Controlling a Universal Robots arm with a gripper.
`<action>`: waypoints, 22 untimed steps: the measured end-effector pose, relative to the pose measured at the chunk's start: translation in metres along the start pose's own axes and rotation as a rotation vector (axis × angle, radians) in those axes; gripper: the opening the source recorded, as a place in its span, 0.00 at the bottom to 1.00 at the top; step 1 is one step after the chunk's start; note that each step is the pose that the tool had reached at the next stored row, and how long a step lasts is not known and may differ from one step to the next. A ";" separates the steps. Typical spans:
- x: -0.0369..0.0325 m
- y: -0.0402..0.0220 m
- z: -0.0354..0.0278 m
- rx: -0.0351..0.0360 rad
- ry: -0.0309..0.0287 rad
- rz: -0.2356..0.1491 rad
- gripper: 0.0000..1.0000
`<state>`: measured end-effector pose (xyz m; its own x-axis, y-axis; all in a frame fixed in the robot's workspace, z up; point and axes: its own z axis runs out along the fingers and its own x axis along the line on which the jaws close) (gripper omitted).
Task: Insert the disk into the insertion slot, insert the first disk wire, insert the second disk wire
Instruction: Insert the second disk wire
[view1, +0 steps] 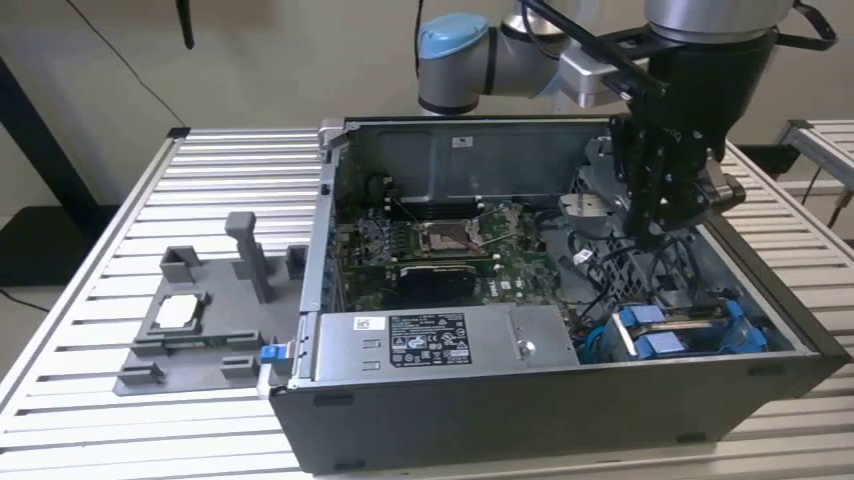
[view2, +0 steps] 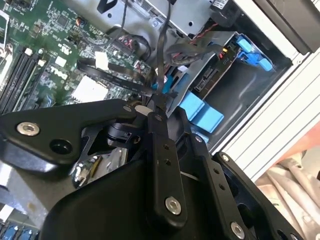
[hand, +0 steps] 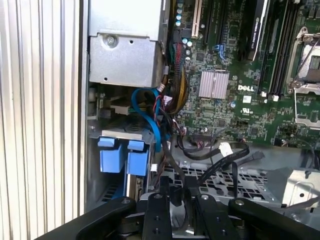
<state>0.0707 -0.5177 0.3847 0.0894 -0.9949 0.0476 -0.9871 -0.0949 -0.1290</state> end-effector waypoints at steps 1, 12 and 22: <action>-0.0006 0.0006 0.0002 0.0013 -0.0001 -0.005 0.27; -0.0012 0.0026 0.0015 0.0203 0.0015 -0.016 0.25; -0.0013 0.0035 0.0013 0.0204 0.0016 -0.016 0.16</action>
<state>0.0673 -0.5168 0.3829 0.1048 -0.9932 0.0514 -0.9826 -0.1114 -0.1484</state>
